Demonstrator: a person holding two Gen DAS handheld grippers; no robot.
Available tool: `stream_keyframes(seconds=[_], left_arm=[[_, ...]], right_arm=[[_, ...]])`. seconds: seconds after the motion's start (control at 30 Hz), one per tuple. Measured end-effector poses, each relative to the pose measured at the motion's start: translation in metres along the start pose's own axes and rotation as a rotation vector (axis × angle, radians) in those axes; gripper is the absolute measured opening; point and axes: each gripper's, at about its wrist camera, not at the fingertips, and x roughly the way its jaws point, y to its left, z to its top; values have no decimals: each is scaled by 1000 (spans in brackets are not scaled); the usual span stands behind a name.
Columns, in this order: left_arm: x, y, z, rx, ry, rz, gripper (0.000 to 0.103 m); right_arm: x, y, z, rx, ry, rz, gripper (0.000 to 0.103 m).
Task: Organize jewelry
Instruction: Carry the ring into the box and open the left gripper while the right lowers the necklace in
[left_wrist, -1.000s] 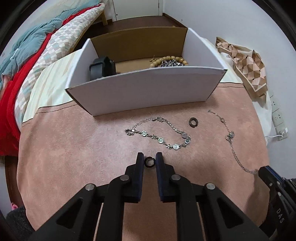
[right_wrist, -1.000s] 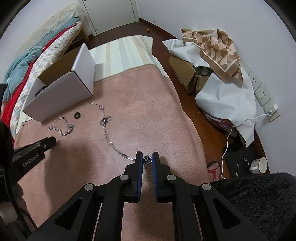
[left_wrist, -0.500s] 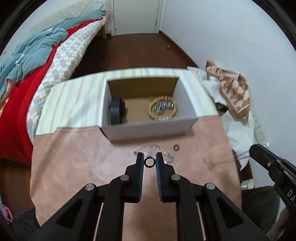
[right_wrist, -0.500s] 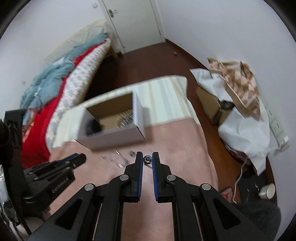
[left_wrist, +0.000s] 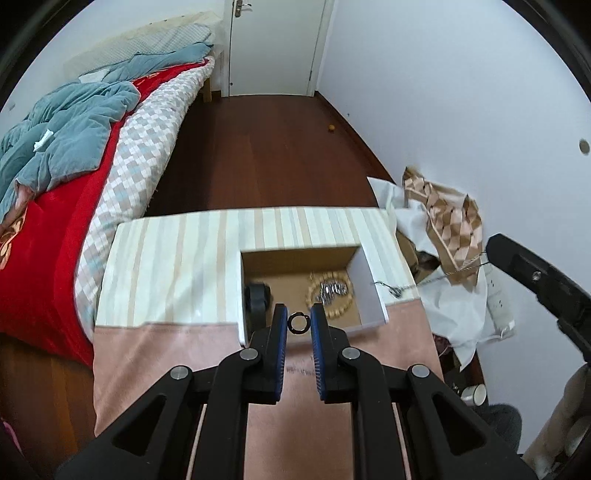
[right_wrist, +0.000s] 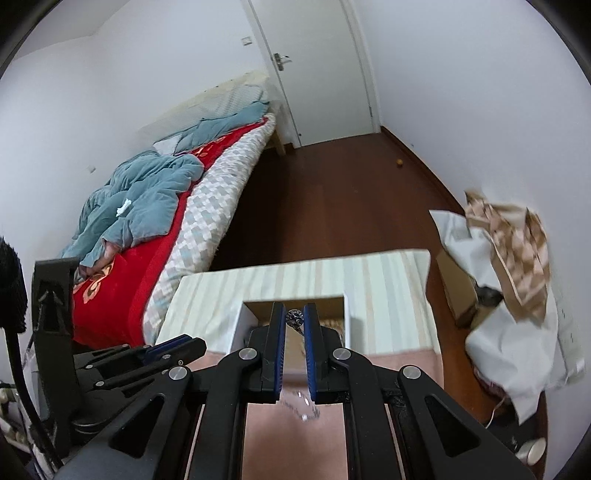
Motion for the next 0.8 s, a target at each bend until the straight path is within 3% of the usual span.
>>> stream_keyframes(seconds=[0.17,0.37,0.57,0.8], left_arm=[[21,12,29,5,23,6,10],[65,22,51,3,105,-13,10],[112,25,55,-33,214,-57,11],[138,36,58,-91,293,-41,14]], right_arm=[[41,5,16,-21,61,-13,10],[97,-11,6,8,186,-22,10],[140,-29,-11,56,291,-30,10],[168,-39,-25,84,394,-22,11]])
